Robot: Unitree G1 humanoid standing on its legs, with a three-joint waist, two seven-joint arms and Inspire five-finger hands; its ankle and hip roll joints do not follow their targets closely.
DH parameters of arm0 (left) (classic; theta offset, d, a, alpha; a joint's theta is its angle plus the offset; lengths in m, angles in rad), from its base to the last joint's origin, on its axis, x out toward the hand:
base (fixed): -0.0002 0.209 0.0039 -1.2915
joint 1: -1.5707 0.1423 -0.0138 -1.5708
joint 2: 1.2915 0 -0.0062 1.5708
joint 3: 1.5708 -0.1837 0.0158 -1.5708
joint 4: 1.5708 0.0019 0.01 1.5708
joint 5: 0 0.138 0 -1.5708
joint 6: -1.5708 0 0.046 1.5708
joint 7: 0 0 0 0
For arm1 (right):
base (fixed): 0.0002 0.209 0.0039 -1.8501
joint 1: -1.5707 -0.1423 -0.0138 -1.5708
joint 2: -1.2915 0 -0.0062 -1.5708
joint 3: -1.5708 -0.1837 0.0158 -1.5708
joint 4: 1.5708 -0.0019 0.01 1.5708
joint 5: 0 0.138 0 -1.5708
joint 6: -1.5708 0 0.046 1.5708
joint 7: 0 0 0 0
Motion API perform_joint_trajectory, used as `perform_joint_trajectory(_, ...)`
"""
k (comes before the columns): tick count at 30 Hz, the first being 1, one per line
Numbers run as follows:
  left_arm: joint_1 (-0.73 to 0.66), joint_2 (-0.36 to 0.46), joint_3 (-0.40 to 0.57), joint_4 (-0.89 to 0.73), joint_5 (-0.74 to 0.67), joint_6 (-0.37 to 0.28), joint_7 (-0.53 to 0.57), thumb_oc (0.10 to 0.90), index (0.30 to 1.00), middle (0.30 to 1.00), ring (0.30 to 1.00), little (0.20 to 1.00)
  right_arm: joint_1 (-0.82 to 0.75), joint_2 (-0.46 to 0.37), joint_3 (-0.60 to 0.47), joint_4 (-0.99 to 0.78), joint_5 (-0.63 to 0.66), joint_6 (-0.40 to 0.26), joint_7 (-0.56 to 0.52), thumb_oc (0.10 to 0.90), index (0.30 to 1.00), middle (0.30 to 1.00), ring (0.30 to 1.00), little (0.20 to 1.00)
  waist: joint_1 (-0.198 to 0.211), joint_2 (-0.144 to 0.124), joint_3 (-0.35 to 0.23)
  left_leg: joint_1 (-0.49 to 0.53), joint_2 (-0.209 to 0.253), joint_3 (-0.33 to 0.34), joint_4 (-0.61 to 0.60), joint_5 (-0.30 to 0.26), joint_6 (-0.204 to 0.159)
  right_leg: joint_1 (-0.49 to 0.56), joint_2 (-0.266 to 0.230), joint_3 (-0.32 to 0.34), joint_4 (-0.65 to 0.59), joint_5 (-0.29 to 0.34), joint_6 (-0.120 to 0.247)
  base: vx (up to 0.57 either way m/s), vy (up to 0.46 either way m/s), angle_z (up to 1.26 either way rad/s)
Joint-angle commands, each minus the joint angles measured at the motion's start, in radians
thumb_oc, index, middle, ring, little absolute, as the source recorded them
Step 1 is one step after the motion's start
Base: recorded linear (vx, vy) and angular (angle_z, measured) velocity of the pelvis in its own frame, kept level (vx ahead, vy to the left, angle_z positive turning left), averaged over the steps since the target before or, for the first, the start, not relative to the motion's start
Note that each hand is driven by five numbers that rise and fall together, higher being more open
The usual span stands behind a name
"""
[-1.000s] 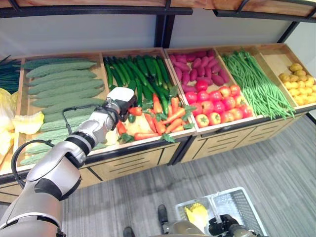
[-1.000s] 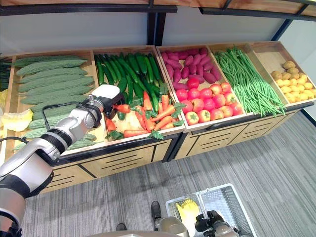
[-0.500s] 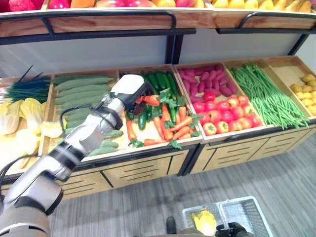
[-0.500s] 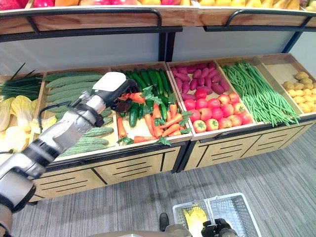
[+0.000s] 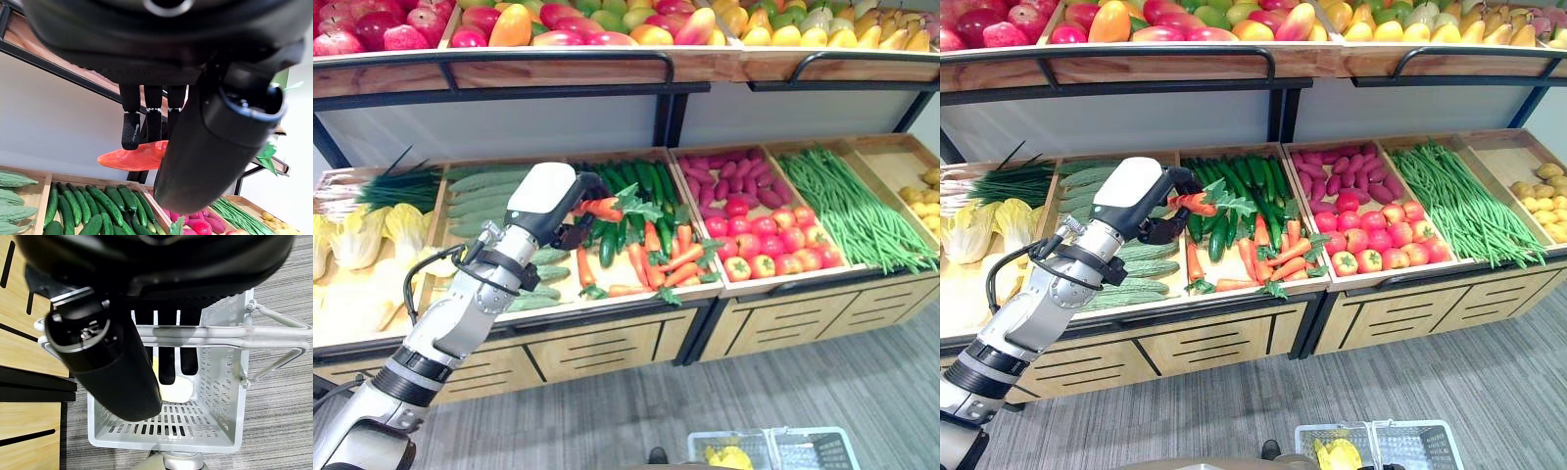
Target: Get the vegetables into the basket
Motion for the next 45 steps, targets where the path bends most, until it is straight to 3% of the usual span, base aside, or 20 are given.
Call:
perform_joint_trajectory(1, -0.124, -0.013, 0.111, -0.027, 0.000, -0.036, 0.069, 0.400, 0.300, 0.300, 0.300, 0.300, -0.049, -0.065, -0.022, 0.033, 0.014, -0.020, -0.018, 0.400, 0.300, 0.300, 0.300, 0.300, -0.014, 0.020, -0.046, 0.009, -0.013, -0.013, 0.008, -0.094, -0.003, 0.060, -0.024, 0.001, 0.005, -0.084, 0.091, 0.01, 0.032, -0.05)
perform_joint_trajectory(6, -0.150, -0.023, 0.094, -0.030, -0.010, -0.036, 0.064, 0.400, 0.300, 0.300, 0.300, 0.300, -0.054, -0.076, -0.037, 0.026, 0.032, -0.022, -0.025, 0.400, 0.300, 0.300, 0.300, 0.300, -0.025, 0.023, -0.030, 0.014, -0.020, 0.002, 0.010, -0.088, 0.008, 0.056, -0.032, 0.017, 0.005, -0.078, 0.094, 0.00, 0.031, -0.08)
perform_joint_trajectory(12, -0.260, -0.072, 0.019, -0.017, -0.036, -0.042, 0.069, 0.400, 0.300, 0.300, 0.300, 0.300, -0.062, -0.106, -0.072, 0.015, 0.063, -0.029, -0.052, 0.400, 0.300, 0.300, 0.300, 0.300, -0.064, 0.019, 0.013, -0.077, -0.034, 0.041, 0.134, -0.129, 0.022, 0.004, -0.053, 0.067, 0.010, -0.049, 0.100, -0.08, 0.033, -0.15)
perform_joint_trajectory(15, -0.323, -0.108, -0.028, -0.002, -0.049, -0.055, 0.074, 0.400, 0.300, 0.300, 0.300, 0.300, -0.078, -0.115, -0.071, -0.012, 0.065, -0.040, -0.070, 0.400, 0.300, 0.300, 0.300, 0.300, -0.103, 0.032, 0.026, -0.091, -0.023, 0.123, 0.139, -0.140, 0.023, -0.057, -0.049, 0.127, 0.017, -0.025, 0.130, -0.08, 0.024, -0.44)
perform_joint_trajectory(17, -0.326, -0.118, -0.036, 0.003, -0.056, -0.058, 0.079, 0.400, 0.300, 0.300, 0.300, 0.300, -0.088, -0.113, -0.062, -0.027, 0.054, -0.043, -0.077, 0.400, 0.300, 0.300, 0.300, 0.300, -0.112, 0.031, 0.035, -0.089, -0.013, 0.166, 0.149, -0.146, 0.022, -0.091, -0.052, 0.119, 0.036, -0.016, 0.140, -0.04, -0.035, -1.03)
perform_joint_trajectory(18, -0.327, -0.110, -0.037, 0.006, -0.056, -0.059, 0.078, 0.400, 0.300, 0.300, 0.300, 0.300, -0.096, -0.110, -0.053, -0.036, 0.045, -0.041, -0.077, 0.400, 0.300, 0.300, 0.300, 0.300, -0.104, 0.033, 0.043, -0.087, -0.001, 0.201, 0.159, -0.150, 0.020, -0.113, -0.057, 0.095, 0.056, -0.018, 0.140, -0.05, -0.074, -1.12)
perform_joint_trajectory(21, -0.320, -0.076, -0.029, 0.008, -0.058, -0.060, 0.084, 0.400, 0.300, 0.300, 0.300, 0.300, -0.127, -0.091, -0.034, -0.087, 0.026, -0.047, -0.089, 0.400, 0.300, 0.300, 0.300, 0.300, -0.074, 0.047, 0.056, -0.049, 0.050, 0.306, 0.162, -0.181, 0.014, -0.138, -0.122, -0.104, 0.137, -0.074, 0.131, -0.02, -0.070, -1.34)
perform_joint_trajectory(22, -0.317, -0.075, -0.031, 0.009, -0.061, -0.061, 0.084, 0.400, 0.300, 0.300, 0.300, 0.300, -0.135, -0.086, -0.030, -0.100, 0.023, -0.048, -0.089, 0.400, 0.300, 0.300, 0.300, 0.300, -0.080, 0.048, 0.056, -0.038, 0.058, 0.339, 0.159, -0.180, 0.015, -0.136, -0.146, -0.134, 0.150, -0.076, 0.126, -0.10, -0.164, -2.11)
perform_joint_trajectory(23, -0.309, -0.071, -0.024, 0.003, -0.064, -0.064, 0.089, 0.400, 0.300, 0.300, 0.300, 0.300, -0.147, -0.079, -0.025, -0.129, 0.014, -0.053, -0.091, 0.400, 0.300, 0.300, 0.300, 0.300, -0.075, 0.051, 0.053, -0.015, 0.066, 0.399, 0.151, -0.173, 0.010, -0.119, -0.195, -0.204, 0.179, -0.076, 0.127, -0.07, -0.120, -1.77)
perform_joint_trajectory(24, -0.307, -0.071, -0.022, 0.001, -0.064, -0.064, 0.088, 0.400, 0.300, 0.300, 0.300, 0.300, -0.145, -0.080, -0.024, -0.133, 0.013, -0.051, -0.092, 0.400, 0.300, 0.300, 0.300, 0.300, -0.074, 0.051, 0.055, -0.011, 0.065, 0.401, 0.149, -0.172, 0.010, -0.118, -0.195, -0.202, 0.180, -0.077, 0.127, -0.05, -0.121, -1.65)
perform_joint_trajectory(29, -0.250, -0.072, 0.004, -0.014, -0.072, -0.060, 0.084, 0.400, 0.300, 0.300, 0.300, 0.300, -0.192, -0.056, -0.005, -0.154, -0.010, -0.052, -0.090, 0.400, 0.300, 0.300, 0.300, 0.300, -0.047, 0.057, 0.044, 0.024, 0.083, 0.539, 0.173, -0.174, 0.002, -0.064, -0.311, -0.456, 0.196, -0.043, 0.139, -0.02, -0.125, -1.08)
perform_joint_trajectory(33, -0.194, -0.077, 0.032, -0.033, -0.058, -0.062, 0.079, 0.400, 0.300, 0.300, 0.300, 0.300, -0.186, -0.041, 0.014, -0.160, -0.025, -0.048, -0.087, 0.400, 0.300, 0.300, 0.300, 0.300, -0.056, 0.056, 0.032, 0.056, 0.091, 0.577, 0.166, -0.166, -0.013, -0.056, -0.279, -0.453, 0.127, -0.016, 0.144, 0.14, -0.245, -1.08)
perform_joint_trajectory(34, -0.203, -0.104, 0.020, -0.029, -0.056, -0.063, 0.083, 0.400, 0.300, 0.300, 0.300, 0.300, -0.172, -0.041, 0.034, -0.160, -0.027, -0.052, -0.087, 0.400, 0.300, 0.300, 0.300, 0.300, -0.081, 0.066, 0.029, 0.058, 0.125, 0.568, 0.213, -0.161, -0.037, -0.031, -0.224, -0.388, 0.086, -0.047, 0.132, 0.15, -0.319, -0.73)
perform_joint_trajectory(36, -0.213, -0.120, 0.005, -0.018, -0.058, -0.068, 0.085, 0.400, 0.300, 0.300, 0.300, 0.300, -0.163, -0.045, 0.036, -0.167, -0.016, -0.055, -0.091, 0.400, 0.300, 0.300, 0.300, 0.300, -0.090, 0.069, 0.035, 0.047, 0.160, 0.546, 0.262, -0.143, -0.062, -0.026, -0.193, -0.348, 0.087, -0.073, 0.112, 0.19, -0.338, -0.33)
perform_joint_trajectory(38, -0.216, -0.137, 0.008, -0.012, -0.075, -0.072, 0.100, 0.400, 0.300, 0.300, 0.300, 0.300, -0.157, -0.057, 0.045, -0.186, -0.007, -0.059, -0.099, 0.400, 0.300, 0.300, 0.300, 0.300, -0.091, 0.080, 0.053, 0.021, 0.239, 0.479, 0.410, -0.053, -0.126, -0.019, -0.133, -0.308, 0.111, -0.135, 0.067, 0.27, -0.354, -0.22)
perform_joint_trajectory(40, -0.207, -0.137, 0.011, -0.015, -0.086, -0.074, 0.101, 0.400, 0.300, 0.300, 0.300, 0.300, -0.161, -0.072, 0.060, -0.189, -0.006, -0.056, -0.099, 0.400, 0.300, 0.300, 0.300, 0.300, -0.068, 0.072, 0.071, -0.023, 0.291, 0.385, 0.557, 0.038, -0.152, 0.003, -0.092, -0.268, 0.128, -0.173, 0.022, 0.21, -0.358, -0.68)
perform_joint_trajectory(41, -0.152, -0.127, 0.043, -0.024, -0.094, -0.067, 0.115, 0.400, 0.300, 0.300, 0.300, 0.300, -0.172, -0.098, 0.074, -0.211, -0.016, -0.056, -0.094, 0.400, 0.300, 0.300, 0.300, 0.300, -0.024, 0.048, 0.093, -0.088, 0.274, 0.211, 0.650, 0.078, -0.112, 0.001, -0.065, -0.221, 0.157, -0.190, -0.022, 0.15, -0.257, -1.27)
perform_joint_trajectory(42, -0.148, -0.125, 0.045, -0.027, -0.094, -0.066, 0.114, 0.400, 0.300, 0.300, 0.300, 0.300, -0.171, -0.097, 0.076, -0.211, -0.016, -0.055, -0.094, 0.400, 0.300, 0.300, 0.300, 0.300, -0.026, 0.053, 0.089, -0.088, 0.272, 0.190, 0.654, 0.065, -0.128, 0.005, -0.060, -0.209, 0.160, -0.207, -0.015, 0.10, -0.213, -1.60)
perform_joint_trajectory(44, -0.075, -0.120, 0.086, -0.038, -0.084, -0.066, 0.121, 0.400, 0.300, 0.300, 0.300, 0.300, -0.169, -0.113, 0.086, -0.225, -0.023, -0.061, -0.090, 0.400, 0.300, 0.300, 0.300, 0.300, 0.031, 0.030, 0.095, -0.188, 0.096, -0.008, 0.666, -0.024, -0.050, 0.015, -0.056, -0.125, 0.142, -0.178, -0.020, 0.13, -0.055, -1.32)
perform_joint_trajectory(45, -0.053, -0.117, 0.103, -0.041, -0.075, -0.065, 0.123, 0.400, 0.300, 0.300, 0.300, 0.300, -0.172, -0.118, 0.091, -0.224, -0.028, -0.062, -0.086, 0.400, 0.300, 0.300, 0.300, 0.300, 0.051, 0.027, 0.099, -0.213, 0.060, -0.052, 0.637, -0.044, -0.032, 0.031, -0.048, -0.093, 0.125, -0.172, -0.013, 0.18, -0.051, -0.92)
